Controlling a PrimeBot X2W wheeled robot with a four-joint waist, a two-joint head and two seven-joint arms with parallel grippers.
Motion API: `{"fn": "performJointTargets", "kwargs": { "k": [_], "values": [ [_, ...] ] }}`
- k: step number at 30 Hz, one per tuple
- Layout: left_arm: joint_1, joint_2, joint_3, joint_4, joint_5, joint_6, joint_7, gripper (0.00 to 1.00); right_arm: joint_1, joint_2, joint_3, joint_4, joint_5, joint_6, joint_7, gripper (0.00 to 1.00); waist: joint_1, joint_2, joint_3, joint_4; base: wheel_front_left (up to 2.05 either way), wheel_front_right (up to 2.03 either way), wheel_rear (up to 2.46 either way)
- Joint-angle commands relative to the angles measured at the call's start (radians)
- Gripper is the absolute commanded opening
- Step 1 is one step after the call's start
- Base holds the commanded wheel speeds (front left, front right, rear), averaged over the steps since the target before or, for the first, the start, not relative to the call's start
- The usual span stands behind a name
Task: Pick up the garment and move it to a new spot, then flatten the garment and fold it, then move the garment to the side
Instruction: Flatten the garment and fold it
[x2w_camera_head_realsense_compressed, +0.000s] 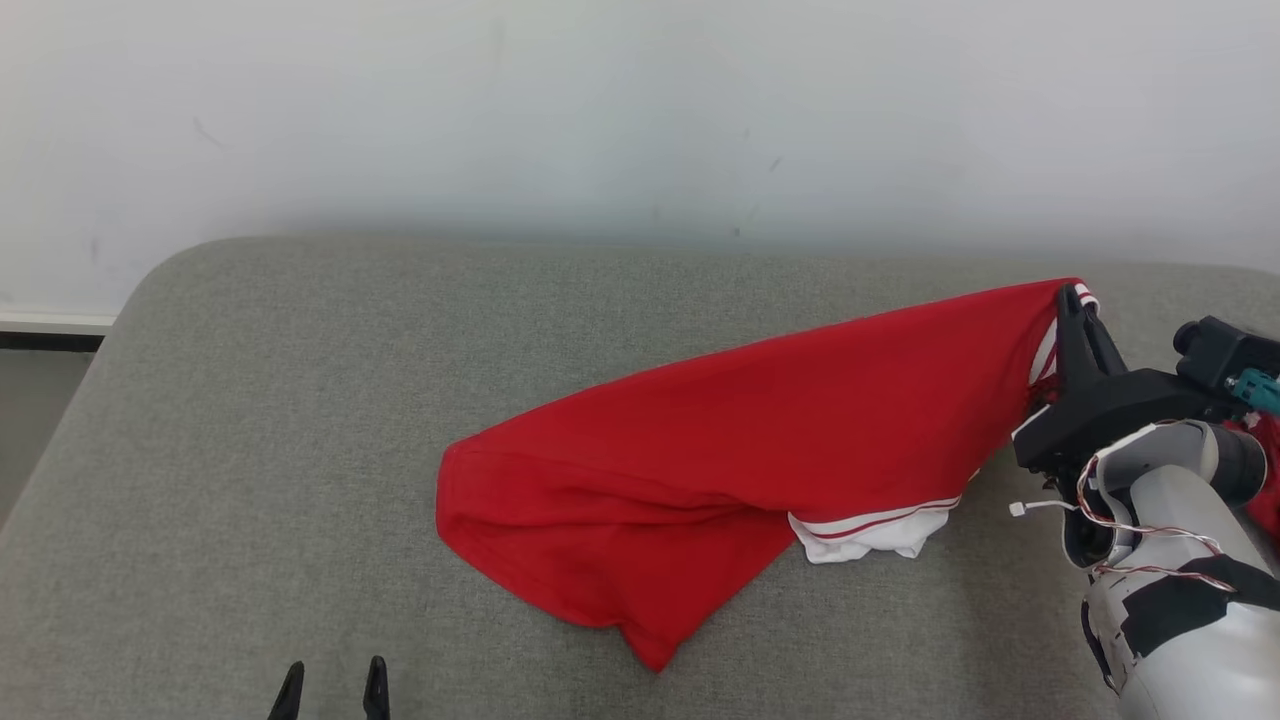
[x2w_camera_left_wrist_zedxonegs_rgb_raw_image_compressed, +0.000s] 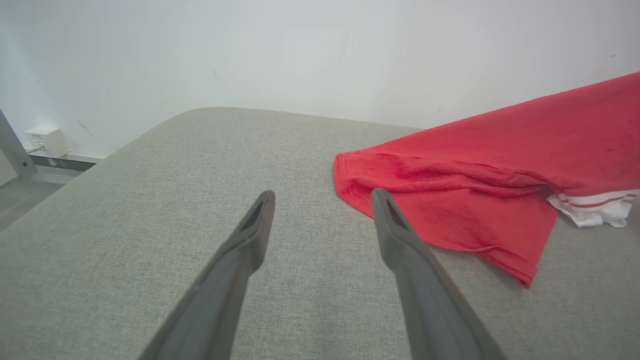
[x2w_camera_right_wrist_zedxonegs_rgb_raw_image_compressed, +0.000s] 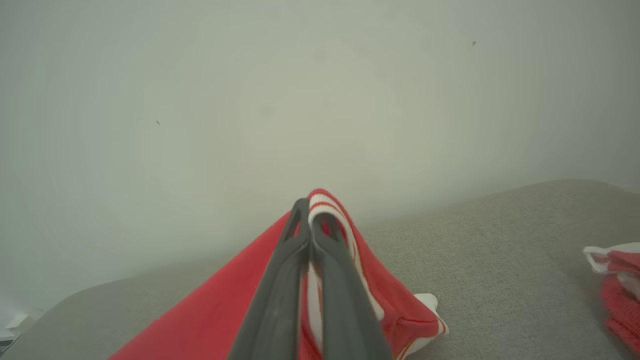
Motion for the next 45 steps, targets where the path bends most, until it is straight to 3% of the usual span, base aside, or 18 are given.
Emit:
{"fn": "performJointTargets", "kwargs": {
  "k": [1,12,16,25,29,33,38,45],
  "values": [
    [-0.003,-0.001,0.001,0.001,0.007,-0.003,-0.003,1.00,0.020,-0.007,-0.008,-0.011,-0.011,-0.002,-0.003,0.00,0.0000,-0.0001,-0.003,-0.003,0.00,0.00,0.00],
    [-0.005,-0.001,0.002,0.000,-0.001,-0.004,-0.003,1.00,0.140,-0.009,-0.099,-0.085,-0.114,-0.002,0.037,0.00,0.0000,-0.0001,-0.006,-0.013,0.00,0.00,0.00],
    [-0.006,-0.001,0.008,0.001,-0.004,-0.005,-0.003,1.00,0.170,0.014,-0.111,-0.175,-0.124,-0.002,0.049,0.00,0.0000,-0.0001,-0.008,-0.020,0.00,0.00,0.00],
    [0.003,-0.001,0.013,-0.001,-0.008,-0.002,-0.003,1.00,0.243,0.055,-0.051,-0.644,-0.104,-0.002,0.171,0.00,0.0000,-0.0001,-0.021,-0.037,0.00,0.00,0.00],
    [-0.001,-0.001,0.011,0.000,-0.010,-0.002,-0.003,1.00,0.301,0.071,-0.067,-0.861,-0.110,-0.002,0.263,0.00,0.0000,-0.0001,-0.021,-0.038,0.00,0.00,0.00],
    [-0.007,-0.001,0.012,0.000,-0.012,-0.001,-0.003,1.00,0.366,0.093,-0.106,-1.001,-0.135,-0.002,0.344,0.00,0.0000,-0.0001,-0.015,-0.037,0.00,0.00,0.00],
    [-0.023,-0.001,0.000,-0.003,-0.013,-0.002,-0.003,1.00,0.402,0.109,-0.162,-0.977,-0.171,-0.002,0.387,0.00,0.0000,-0.0001,0.013,-0.025,0.00,0.00,0.00],
    [-0.050,-0.001,-0.017,0.003,-0.009,-0.004,-0.003,1.00,0.295,0.076,-0.215,-0.727,-0.220,-0.002,0.281,0.00,0.0000,-0.0001,0.056,0.010,0.00,0.00,0.00]
  ]
}}
